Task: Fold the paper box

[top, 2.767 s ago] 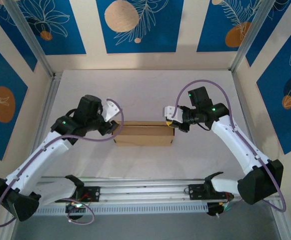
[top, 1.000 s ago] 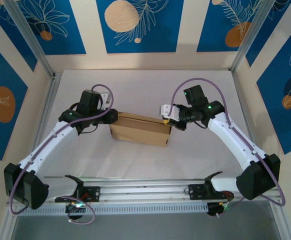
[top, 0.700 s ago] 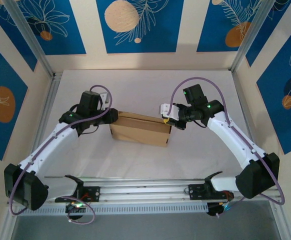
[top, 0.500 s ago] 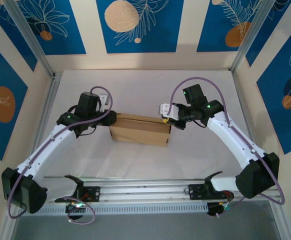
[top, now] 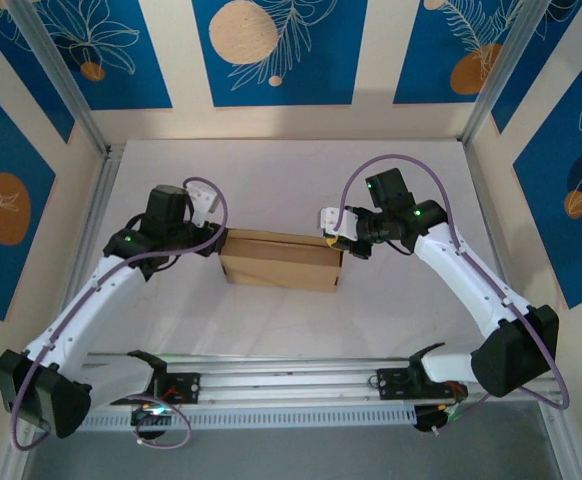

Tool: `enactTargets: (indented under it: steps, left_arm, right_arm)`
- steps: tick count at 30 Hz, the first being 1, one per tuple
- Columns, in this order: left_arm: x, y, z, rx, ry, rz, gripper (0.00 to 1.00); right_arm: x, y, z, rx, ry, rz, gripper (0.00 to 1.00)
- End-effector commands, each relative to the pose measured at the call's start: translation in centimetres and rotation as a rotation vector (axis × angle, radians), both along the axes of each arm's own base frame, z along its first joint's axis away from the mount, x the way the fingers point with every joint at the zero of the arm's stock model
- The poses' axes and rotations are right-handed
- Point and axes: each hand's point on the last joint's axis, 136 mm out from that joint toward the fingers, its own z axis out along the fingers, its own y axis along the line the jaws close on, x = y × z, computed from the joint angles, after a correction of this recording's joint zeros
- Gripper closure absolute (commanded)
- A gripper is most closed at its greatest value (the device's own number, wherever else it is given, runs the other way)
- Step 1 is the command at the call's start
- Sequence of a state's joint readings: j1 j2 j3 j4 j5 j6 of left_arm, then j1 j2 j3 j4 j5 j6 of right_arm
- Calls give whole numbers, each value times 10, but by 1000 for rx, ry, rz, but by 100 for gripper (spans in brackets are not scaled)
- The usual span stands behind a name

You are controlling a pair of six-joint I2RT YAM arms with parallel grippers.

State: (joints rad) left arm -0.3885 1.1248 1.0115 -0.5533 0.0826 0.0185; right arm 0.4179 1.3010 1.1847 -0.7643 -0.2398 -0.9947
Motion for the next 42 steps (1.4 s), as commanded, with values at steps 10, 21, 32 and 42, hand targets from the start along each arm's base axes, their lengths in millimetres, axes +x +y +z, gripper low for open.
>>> enactTargets:
  steps: [10, 21, 32, 42]
  left_arm:
    - [-8, -6, -15, -15, -25, -101, 86]
    - [-14, 0, -14, -34, -23, -64, 96]
    - [-8, 0, -15, -40, -5, -41, 100]
    - [-2, -3, -13, -60, 9, -22, 100]
  right_arm:
    - [-4, 1, -3, 2, 19, 27, 100]
    - [0, -1, -3, -5, 17, 9, 98]
    - [3, -5, 13, 50, 57, -122, 61]
    - [7, -31, 11, 49, 93, -291, 60]
